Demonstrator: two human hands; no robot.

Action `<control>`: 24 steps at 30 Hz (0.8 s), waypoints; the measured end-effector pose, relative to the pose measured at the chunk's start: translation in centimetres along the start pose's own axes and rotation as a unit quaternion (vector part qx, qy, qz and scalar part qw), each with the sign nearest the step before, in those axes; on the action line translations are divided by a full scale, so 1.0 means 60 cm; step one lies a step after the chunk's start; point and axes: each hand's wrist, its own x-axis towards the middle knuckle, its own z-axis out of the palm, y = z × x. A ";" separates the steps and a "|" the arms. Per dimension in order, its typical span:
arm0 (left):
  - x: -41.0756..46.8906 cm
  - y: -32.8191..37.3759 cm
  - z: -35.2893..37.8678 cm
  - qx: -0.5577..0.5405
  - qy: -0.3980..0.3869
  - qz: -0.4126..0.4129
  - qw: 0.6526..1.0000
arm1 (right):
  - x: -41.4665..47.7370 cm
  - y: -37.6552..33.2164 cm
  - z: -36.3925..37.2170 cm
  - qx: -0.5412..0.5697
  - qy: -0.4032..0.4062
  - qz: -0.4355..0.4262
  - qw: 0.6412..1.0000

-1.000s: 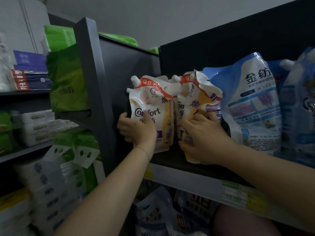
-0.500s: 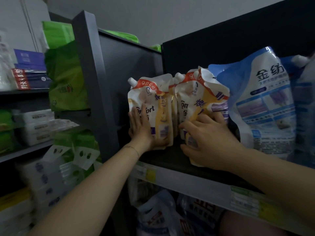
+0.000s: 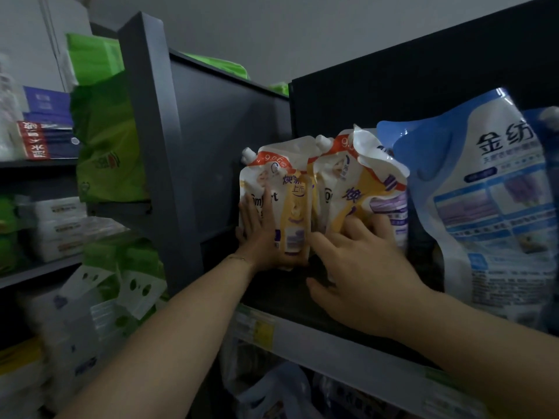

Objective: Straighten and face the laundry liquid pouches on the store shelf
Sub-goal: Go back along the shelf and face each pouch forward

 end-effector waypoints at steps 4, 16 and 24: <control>0.018 -0.002 0.003 0.015 -0.011 0.005 1.000 | 0.002 0.001 0.018 -0.025 0.013 -0.007 1.000; -0.001 -0.052 -0.005 0.041 0.004 -0.037 0.998 | -0.011 0.013 0.026 -0.069 0.047 -0.067 0.994; -0.074 -0.012 -0.026 -0.083 0.022 -0.027 0.996 | -0.003 0.022 0.022 -0.131 0.088 -0.013 0.987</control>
